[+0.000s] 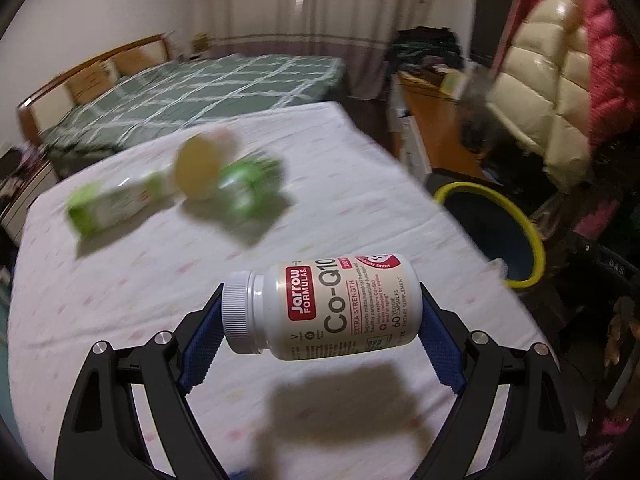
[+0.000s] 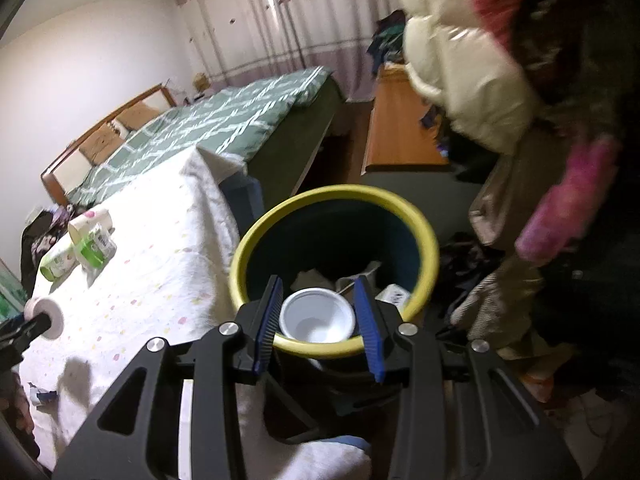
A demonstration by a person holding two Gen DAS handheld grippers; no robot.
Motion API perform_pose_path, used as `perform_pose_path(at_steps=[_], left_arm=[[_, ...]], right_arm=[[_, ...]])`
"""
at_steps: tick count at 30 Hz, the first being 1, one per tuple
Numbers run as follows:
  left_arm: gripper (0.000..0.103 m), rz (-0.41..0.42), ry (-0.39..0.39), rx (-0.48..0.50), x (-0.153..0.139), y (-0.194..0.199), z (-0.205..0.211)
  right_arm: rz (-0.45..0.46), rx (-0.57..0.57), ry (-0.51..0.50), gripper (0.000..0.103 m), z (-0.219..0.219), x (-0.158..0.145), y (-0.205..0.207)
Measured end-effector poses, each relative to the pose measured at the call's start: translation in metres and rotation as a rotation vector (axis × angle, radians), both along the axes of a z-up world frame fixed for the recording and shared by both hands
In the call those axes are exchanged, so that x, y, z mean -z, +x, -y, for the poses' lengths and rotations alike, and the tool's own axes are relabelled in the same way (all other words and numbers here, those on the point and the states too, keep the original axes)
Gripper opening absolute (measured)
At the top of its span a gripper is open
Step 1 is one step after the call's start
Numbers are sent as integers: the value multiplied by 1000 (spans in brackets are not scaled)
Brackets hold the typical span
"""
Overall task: Collect trash
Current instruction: 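Carry the supplement bottle with the left gripper and drop it into the bin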
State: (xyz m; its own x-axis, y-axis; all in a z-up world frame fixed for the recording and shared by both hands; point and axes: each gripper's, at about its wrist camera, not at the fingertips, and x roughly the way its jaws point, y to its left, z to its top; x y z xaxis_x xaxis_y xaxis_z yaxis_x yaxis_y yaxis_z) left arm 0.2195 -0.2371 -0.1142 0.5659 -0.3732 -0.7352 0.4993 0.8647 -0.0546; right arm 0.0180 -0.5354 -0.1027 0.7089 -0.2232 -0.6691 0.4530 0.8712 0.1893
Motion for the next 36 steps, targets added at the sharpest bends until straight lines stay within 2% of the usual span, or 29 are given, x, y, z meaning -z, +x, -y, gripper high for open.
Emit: perform_pose_path(at_steps=[2, 12, 21, 24, 26, 29, 36], left_arm=[[86, -2, -9, 47, -5, 1, 22], [86, -18, -35, 272, -18, 7, 157], [86, -69, -5, 329, 9, 27, 245], [87, -73, 7, 338, 18, 31, 265], [94, -67, 16, 342, 21, 33, 275], [97, -56, 16, 350, 20, 33, 283], [98, -34, -25, 338, -5, 21, 257]], right_arm=[[14, 29, -14, 42, 5, -4, -14], [4, 126, -6, 42, 36, 7, -63], [-20, 149, 22, 42, 52, 25, -73], [-28, 150, 29, 43, 53, 29, -72], [-31, 151, 32, 43, 54, 31, -72], [-33, 152, 34, 43, 54, 31, -72], [-36, 139, 23, 44, 47, 30, -70]])
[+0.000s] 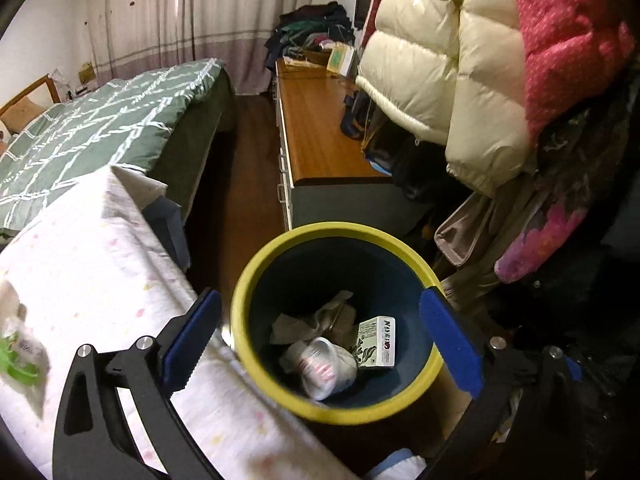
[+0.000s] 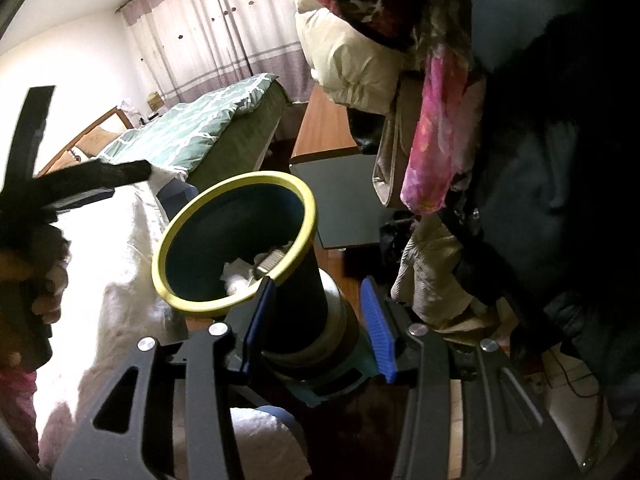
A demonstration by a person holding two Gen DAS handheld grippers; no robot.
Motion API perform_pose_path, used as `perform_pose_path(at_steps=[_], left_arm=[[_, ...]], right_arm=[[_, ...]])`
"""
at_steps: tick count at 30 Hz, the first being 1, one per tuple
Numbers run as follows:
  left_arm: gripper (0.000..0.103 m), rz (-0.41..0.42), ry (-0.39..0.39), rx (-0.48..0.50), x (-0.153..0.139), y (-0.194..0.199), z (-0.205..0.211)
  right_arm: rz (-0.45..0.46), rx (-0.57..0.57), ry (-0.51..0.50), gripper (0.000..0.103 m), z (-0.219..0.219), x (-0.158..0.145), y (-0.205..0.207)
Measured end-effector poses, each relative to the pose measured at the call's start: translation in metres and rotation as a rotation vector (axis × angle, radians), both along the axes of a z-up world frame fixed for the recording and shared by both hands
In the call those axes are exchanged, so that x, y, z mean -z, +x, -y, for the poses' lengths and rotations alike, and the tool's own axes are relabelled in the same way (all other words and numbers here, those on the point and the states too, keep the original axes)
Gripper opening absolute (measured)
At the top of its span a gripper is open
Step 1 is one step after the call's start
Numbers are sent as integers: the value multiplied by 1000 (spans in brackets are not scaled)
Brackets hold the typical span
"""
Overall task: Collect trash
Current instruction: 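Carry the supplement bottle with the left gripper and drop it into the bin, then move the right gripper to the white-and-blue tube packet and grasp it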
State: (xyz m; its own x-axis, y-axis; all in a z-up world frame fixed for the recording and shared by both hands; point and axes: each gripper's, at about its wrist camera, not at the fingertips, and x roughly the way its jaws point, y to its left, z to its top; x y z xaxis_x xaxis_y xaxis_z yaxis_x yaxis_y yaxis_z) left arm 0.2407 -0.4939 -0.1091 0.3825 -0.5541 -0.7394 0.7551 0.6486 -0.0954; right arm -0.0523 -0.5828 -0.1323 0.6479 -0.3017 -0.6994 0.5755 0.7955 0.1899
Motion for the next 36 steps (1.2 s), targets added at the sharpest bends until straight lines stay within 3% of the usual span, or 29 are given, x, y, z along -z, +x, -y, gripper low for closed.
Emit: perform_pose_path(at_steps=[10, 19, 24, 30, 36], left_arm=[[98, 30, -81, -122, -46, -37, -124], [98, 137, -111, -394, -78, -69, -282], [98, 164, -85, -552, -80, -86, -366], [98, 169, -104, -760, -78, -111, -466], [98, 214, -119, -853, -84, -134, -517]], right_arm=[[-9, -81, -8, 47, -26, 0, 18], [-36, -234, -18, 48, -77, 1, 50], [-50, -386, -18, 48, -127, 2, 73], [-78, -645, -3, 49, -213, 6, 104], [-75, -944, -12, 49, -309, -6, 122]])
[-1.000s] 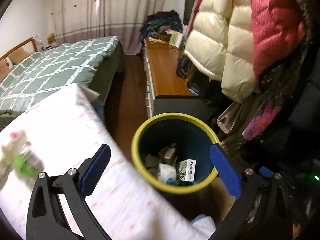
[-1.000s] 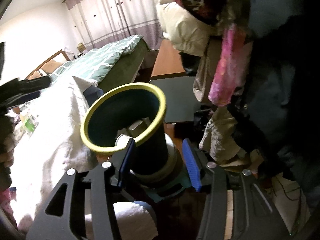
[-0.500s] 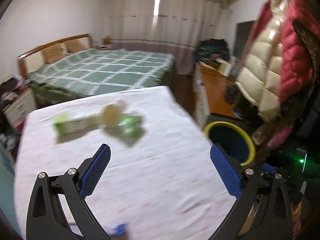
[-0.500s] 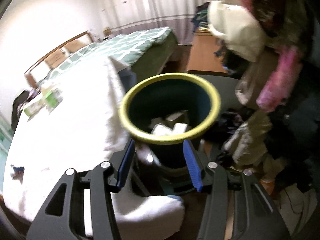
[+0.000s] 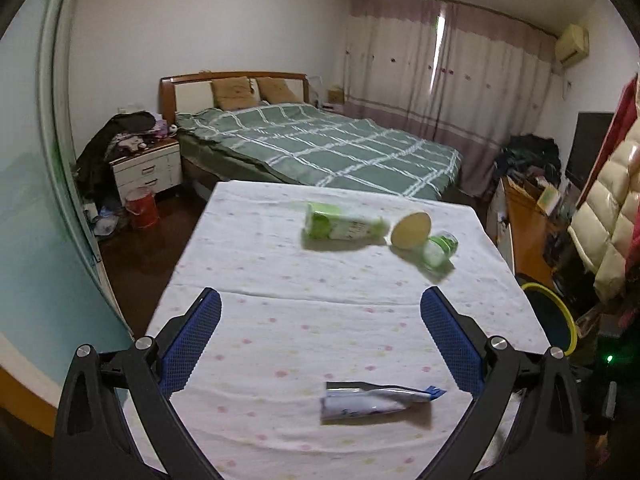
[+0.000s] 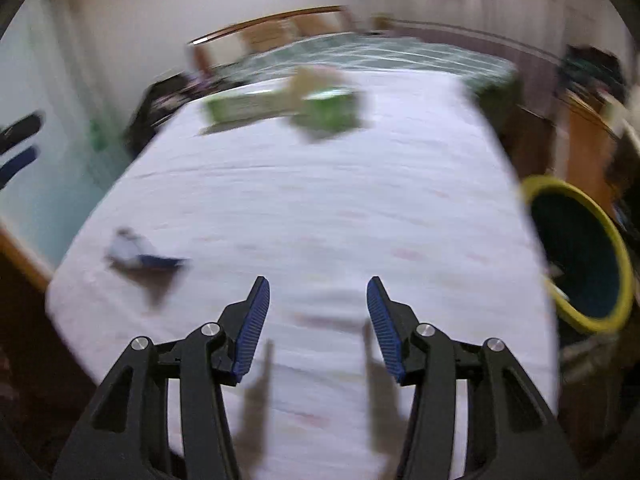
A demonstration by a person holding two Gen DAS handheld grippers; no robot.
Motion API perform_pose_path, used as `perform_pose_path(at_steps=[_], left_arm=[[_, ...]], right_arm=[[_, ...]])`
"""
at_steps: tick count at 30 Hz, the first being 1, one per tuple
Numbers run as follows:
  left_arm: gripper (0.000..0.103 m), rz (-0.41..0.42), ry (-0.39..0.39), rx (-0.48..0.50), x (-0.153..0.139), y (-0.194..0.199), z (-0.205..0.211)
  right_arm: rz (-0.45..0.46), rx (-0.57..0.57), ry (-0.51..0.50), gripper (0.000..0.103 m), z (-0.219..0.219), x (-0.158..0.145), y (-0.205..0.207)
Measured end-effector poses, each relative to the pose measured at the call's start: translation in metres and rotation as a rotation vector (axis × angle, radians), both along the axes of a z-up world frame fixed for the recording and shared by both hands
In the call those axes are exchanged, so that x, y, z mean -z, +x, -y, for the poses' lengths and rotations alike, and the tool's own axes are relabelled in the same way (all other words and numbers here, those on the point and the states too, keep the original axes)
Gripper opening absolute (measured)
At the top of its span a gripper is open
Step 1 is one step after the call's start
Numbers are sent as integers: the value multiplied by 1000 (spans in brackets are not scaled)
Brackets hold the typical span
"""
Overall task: Collect trash
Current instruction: 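Move the right gripper to the white-and-blue tube packet and grasp it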
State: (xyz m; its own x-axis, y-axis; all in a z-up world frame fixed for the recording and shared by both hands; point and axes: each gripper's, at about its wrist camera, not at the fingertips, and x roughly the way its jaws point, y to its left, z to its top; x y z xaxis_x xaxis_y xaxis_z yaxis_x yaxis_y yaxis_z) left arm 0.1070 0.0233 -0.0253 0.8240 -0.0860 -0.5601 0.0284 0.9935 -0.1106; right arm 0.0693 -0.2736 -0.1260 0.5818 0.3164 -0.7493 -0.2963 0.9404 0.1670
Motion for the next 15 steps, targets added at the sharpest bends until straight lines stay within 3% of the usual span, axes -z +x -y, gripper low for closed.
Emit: perform_pose_path(at_steps=[3, 7, 15], left_arm=[[98, 14, -10, -11, -2, -7, -12], [98, 12, -22, -14, 0, -12, -19], [98, -12, -54, -38, 11, -10, -29]], right_arm=[[13, -151, -16, 55, -43, -7, 0], [25, -342, -114, 56, -101, -5, 4], [-24, -478, -247, 56, -150, 22, 27]])
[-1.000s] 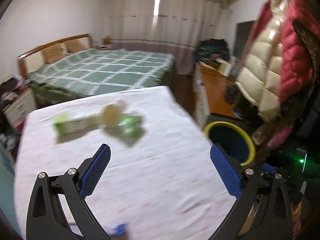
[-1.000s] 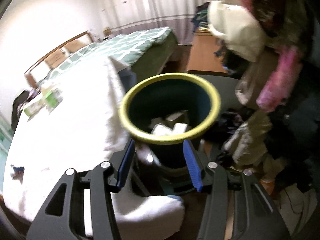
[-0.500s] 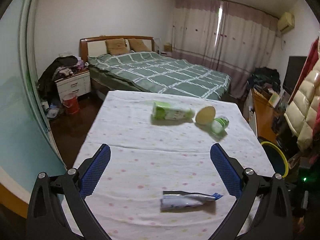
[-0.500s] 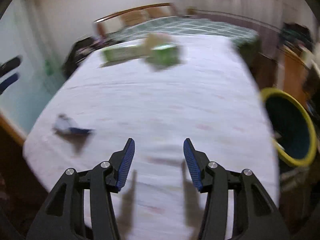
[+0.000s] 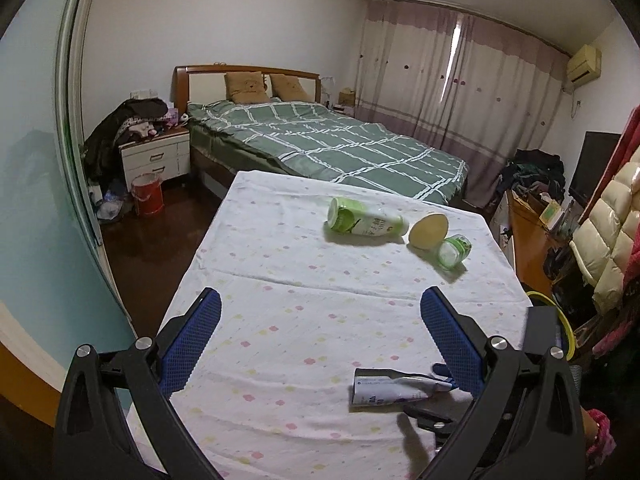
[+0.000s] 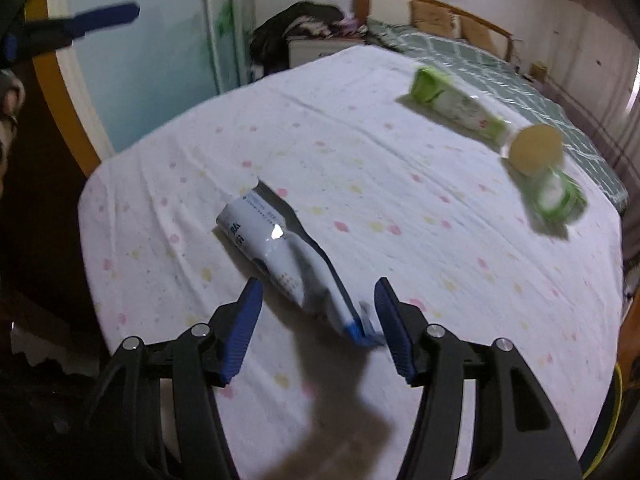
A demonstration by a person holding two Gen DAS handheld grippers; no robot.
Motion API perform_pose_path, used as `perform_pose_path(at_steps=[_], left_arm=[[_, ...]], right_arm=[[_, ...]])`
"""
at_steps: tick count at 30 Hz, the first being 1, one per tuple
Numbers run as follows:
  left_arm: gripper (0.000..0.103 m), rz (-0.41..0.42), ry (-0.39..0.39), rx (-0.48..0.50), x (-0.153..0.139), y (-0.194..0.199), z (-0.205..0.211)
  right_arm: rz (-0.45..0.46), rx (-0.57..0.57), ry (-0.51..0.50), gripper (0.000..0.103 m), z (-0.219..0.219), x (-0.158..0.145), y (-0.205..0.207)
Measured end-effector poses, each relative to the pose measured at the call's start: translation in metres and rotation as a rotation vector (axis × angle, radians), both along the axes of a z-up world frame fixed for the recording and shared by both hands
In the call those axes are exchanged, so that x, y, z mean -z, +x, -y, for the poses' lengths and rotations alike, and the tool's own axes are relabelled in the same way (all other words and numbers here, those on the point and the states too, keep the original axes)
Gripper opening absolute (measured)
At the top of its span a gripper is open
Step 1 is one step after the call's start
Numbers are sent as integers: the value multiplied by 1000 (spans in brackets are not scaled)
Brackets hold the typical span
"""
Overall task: Collect trash
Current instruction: 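Move the right gripper to the white-and-blue tube packet and grasp it, then carry the tube packet with the right gripper and drop it into the bin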
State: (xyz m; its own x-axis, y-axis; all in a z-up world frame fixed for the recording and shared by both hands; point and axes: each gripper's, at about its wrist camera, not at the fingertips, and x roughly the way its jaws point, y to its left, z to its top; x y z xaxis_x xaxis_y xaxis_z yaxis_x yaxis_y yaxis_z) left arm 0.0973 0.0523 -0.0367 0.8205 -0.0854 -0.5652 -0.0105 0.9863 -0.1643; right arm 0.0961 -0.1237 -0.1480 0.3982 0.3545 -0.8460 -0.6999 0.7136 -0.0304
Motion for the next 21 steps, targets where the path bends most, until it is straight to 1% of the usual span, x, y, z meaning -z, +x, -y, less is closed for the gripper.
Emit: perform_pose_path(at_steps=[5, 9, 10, 11, 13, 16, 21], left_arm=[[98, -1, -4, -3, 2, 0, -4], [98, -10, -7, 0, 4, 3, -4], [98, -12, -6, 0, 5, 3, -4], [98, -14, -5, 1, 5, 5, -3], [98, -19, -8, 3, 7, 7, -2], [98, -27, -11, 8, 10, 10, 1], [98, -38, -12, 26, 15, 14, 10]], right_arm=[[-35, -21, 26, 56, -12, 4, 13], [-51, -1, 50, 55, -13, 6, 25], [-55, 12, 57, 50, -11, 5, 29], [-60, 23, 64, 43, -8, 5, 31], [-75, 50, 84, 38, 1, 3, 36], [-89, 103, 114, 36, 17, 3, 41], [-88, 190, 152, 34, 48, 2, 35]])
